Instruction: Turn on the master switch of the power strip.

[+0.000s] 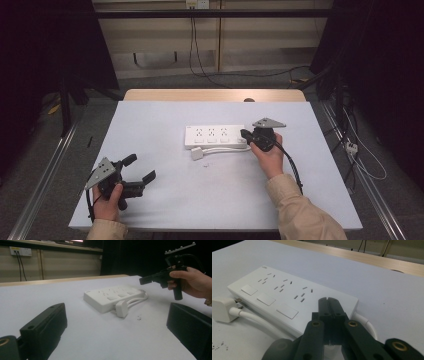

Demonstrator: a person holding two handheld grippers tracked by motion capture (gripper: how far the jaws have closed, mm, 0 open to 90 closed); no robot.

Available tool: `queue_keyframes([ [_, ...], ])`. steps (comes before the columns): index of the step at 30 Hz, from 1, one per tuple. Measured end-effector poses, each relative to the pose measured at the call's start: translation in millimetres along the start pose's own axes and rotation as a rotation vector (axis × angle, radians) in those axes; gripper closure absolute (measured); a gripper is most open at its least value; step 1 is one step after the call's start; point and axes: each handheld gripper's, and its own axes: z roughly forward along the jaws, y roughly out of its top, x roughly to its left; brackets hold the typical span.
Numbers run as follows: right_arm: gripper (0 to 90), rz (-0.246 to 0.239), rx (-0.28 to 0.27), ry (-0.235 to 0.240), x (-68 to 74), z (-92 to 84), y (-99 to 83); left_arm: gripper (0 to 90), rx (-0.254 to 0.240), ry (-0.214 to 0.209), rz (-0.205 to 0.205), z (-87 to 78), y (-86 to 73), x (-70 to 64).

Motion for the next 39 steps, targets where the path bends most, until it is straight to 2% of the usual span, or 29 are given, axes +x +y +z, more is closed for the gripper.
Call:
queue_keyframes([
  [17, 90.0, 0.010, 0.019, -0.005, -0.9, 4.2, -3.0, 2.7, 0.000, -0.001, -0.001, -0.1, 0.0, 0.0],
  [39, 90.0, -0.003, 0.040, -0.019, -1.1, 11.8, -8.0, 2.7, 0.001, -0.006, -0.004, 0.8, -0.2, -0.5],
])
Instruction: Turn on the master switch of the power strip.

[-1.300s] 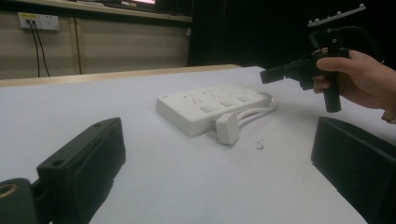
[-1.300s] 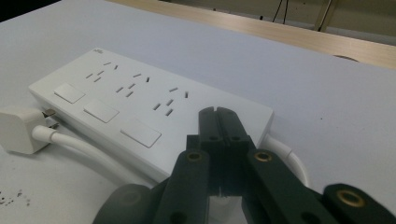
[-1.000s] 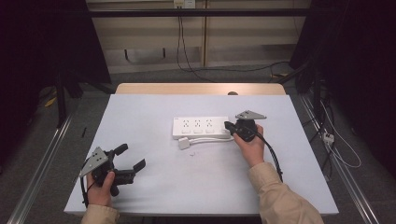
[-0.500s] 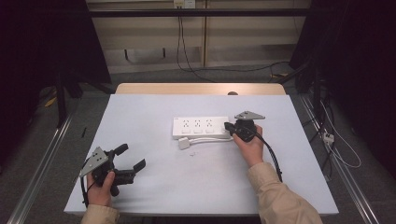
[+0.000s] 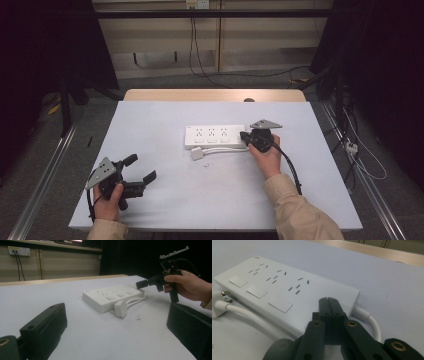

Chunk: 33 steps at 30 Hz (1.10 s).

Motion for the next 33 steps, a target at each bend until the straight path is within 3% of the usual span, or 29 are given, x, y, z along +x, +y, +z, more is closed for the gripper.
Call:
queue_keyframes([
  [33, 90.0, -0.017, -0.003, 0.006, 0.2, 3.0, -2.3, 2.6, -0.001, -0.003, -0.004, 0.7, -0.2, -0.2],
])
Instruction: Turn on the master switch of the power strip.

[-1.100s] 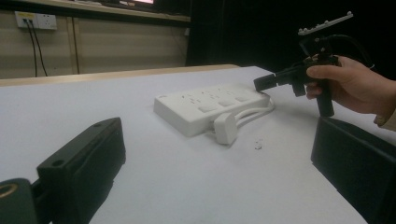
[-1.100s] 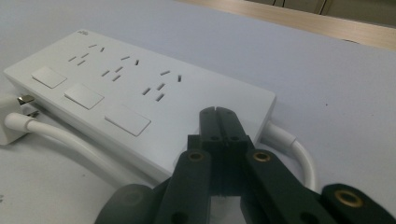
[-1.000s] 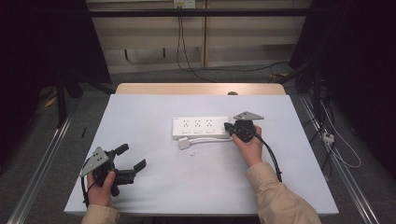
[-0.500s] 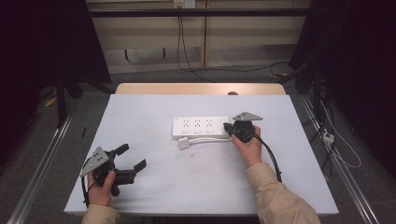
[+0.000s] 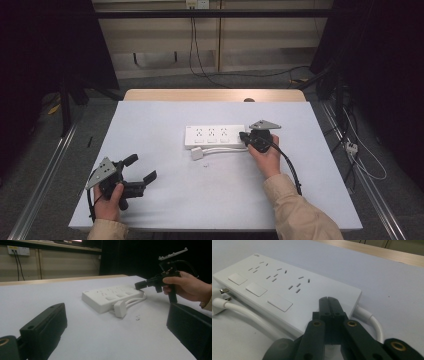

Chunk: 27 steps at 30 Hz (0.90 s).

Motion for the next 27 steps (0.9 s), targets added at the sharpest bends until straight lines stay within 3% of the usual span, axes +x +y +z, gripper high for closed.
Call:
queue_keyframes([
  [11, 90.0, 0.020, 0.001, 0.010, -1.6, -0.2, -0.3, 2.6, 0.001, -0.002, 0.004, 0.5, 0.1, -0.4],
  [15, 90.0, -0.007, -0.002, -0.007, 1.2, 0.3, -0.4, 2.6, -0.003, -0.002, 0.001, 0.3, 0.5, -0.8],
  [27, 90.0, -0.009, -0.006, -0.007, 2.0, 1.4, -1.6, 2.7, -0.005, 0.000, 0.001, 0.3, 0.6, -0.8],
])
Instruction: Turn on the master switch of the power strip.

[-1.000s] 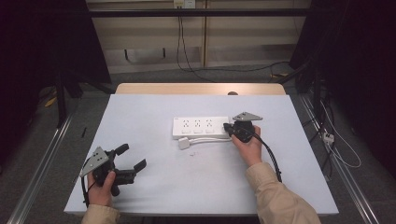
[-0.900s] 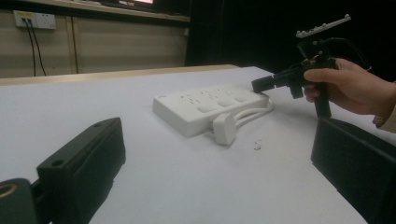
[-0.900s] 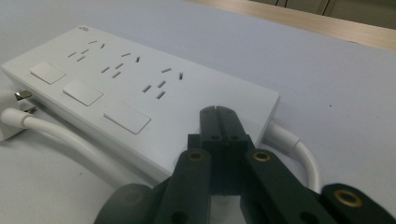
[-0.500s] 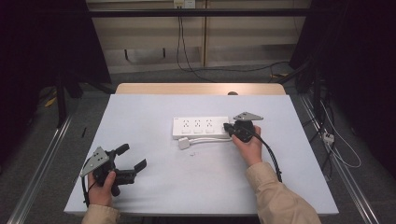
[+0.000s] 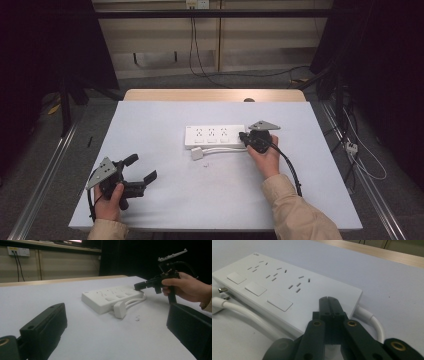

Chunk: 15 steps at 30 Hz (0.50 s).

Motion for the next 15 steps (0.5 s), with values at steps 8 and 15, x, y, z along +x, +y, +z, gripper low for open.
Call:
queue_keyframes([
  [8, 90.0, -0.017, -0.004, -0.008, 2.3, 0.3, 0.1, 2.6, 0.001, -0.001, 0.001, 0.1, -0.3, 0.4],
  [15, 90.0, 0.000, -0.022, 0.001, 1.1, -2.5, 1.4, 2.7, -0.002, 0.002, -0.001, 0.0, 0.1, 1.0],
])
